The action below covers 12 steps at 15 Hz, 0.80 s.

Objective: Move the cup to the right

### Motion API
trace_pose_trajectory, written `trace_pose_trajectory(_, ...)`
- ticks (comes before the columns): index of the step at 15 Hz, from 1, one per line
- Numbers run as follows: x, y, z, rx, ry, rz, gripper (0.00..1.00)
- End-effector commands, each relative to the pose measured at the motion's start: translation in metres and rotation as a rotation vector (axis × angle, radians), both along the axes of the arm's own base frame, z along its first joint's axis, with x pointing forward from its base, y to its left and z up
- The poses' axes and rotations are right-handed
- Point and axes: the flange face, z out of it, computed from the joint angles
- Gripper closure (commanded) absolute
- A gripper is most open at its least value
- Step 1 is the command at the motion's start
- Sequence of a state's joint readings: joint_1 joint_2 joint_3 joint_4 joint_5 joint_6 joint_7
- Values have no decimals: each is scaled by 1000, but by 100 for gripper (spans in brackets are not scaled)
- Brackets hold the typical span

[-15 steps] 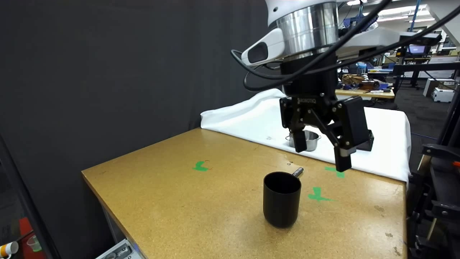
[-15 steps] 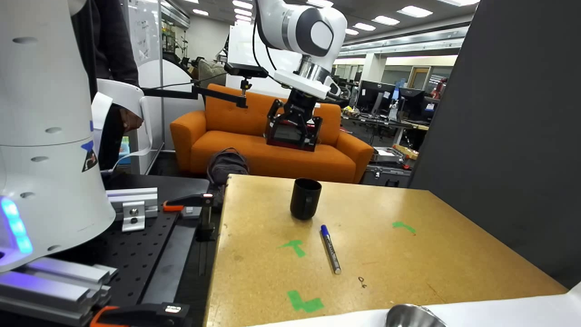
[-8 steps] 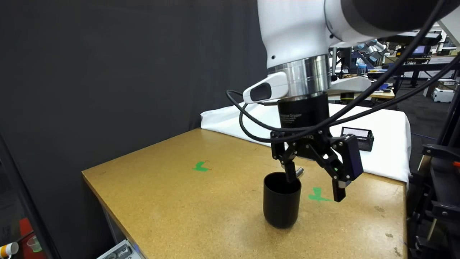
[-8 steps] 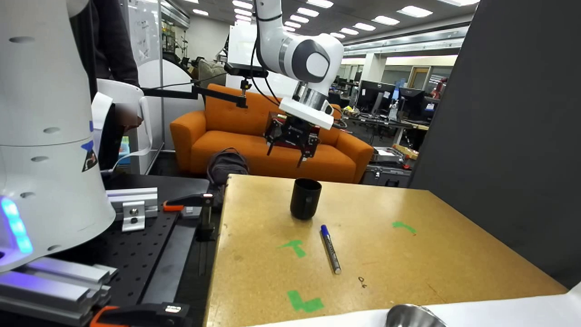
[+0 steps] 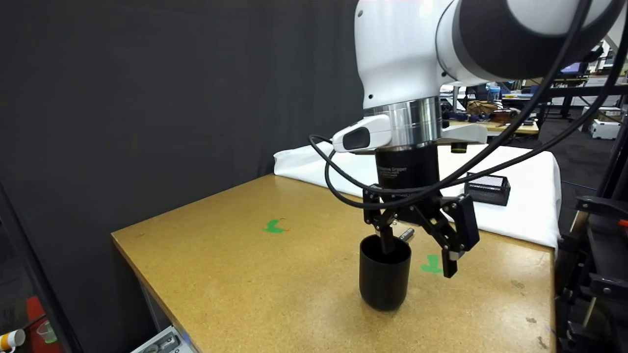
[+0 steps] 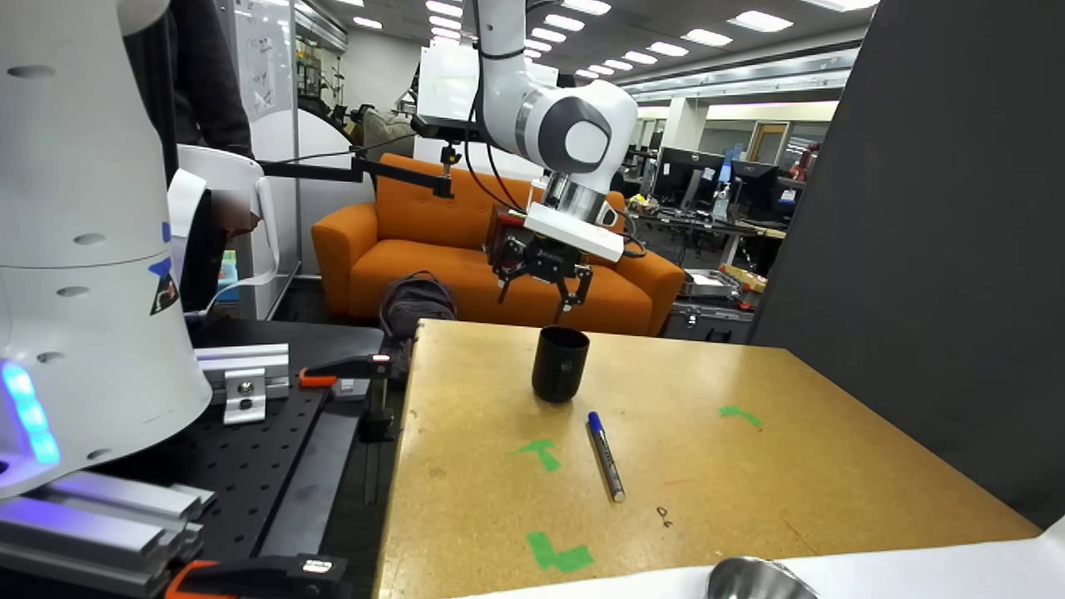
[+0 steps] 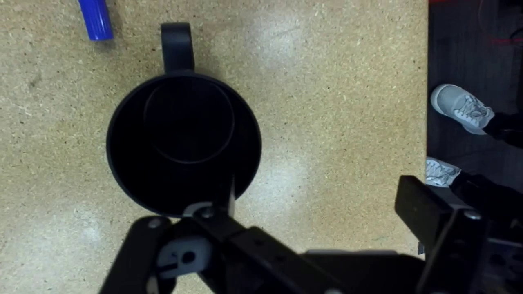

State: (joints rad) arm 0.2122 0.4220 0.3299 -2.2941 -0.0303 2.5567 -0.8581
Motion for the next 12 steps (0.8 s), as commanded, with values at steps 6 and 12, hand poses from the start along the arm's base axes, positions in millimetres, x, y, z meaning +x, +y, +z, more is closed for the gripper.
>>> trace_pose_trajectory(6,14,-15,-20,-53,-44,81,0)
trace_pose_trajectory(12,17,-10,-50,-19,-23,102,27)
